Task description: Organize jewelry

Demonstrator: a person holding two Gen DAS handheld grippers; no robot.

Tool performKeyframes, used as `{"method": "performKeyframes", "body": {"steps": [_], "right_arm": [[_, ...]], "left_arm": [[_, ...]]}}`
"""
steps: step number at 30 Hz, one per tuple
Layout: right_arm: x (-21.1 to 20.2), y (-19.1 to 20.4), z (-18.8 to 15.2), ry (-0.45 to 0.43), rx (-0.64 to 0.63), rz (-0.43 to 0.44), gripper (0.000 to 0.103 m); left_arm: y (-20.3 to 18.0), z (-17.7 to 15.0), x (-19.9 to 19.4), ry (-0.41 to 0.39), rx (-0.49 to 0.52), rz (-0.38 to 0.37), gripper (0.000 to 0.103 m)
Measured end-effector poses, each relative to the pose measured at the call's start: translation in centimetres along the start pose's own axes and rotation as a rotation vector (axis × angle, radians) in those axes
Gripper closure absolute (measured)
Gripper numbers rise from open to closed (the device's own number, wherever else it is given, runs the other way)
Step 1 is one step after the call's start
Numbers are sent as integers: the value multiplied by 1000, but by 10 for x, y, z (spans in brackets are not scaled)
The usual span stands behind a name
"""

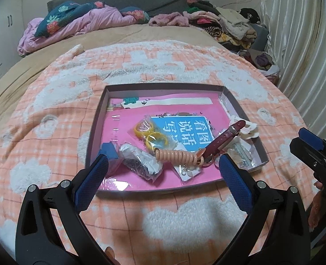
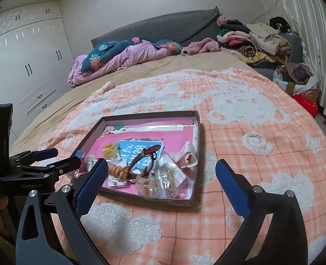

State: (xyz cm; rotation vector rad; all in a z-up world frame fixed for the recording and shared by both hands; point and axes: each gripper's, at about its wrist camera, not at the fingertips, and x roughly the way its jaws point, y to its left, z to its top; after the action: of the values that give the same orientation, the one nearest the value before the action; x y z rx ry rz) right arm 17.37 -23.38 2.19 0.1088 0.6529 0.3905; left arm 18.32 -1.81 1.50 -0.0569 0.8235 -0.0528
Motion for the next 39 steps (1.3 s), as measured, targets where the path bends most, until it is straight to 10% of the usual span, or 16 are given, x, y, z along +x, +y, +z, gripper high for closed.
{"method": "performKeyframes", "body": {"steps": [39], "right_arm": [[-61, 31, -67, -26, -55, -4, 4]], "left_arm": [[15, -87, -67, -104, -19, -25, 9]]}}
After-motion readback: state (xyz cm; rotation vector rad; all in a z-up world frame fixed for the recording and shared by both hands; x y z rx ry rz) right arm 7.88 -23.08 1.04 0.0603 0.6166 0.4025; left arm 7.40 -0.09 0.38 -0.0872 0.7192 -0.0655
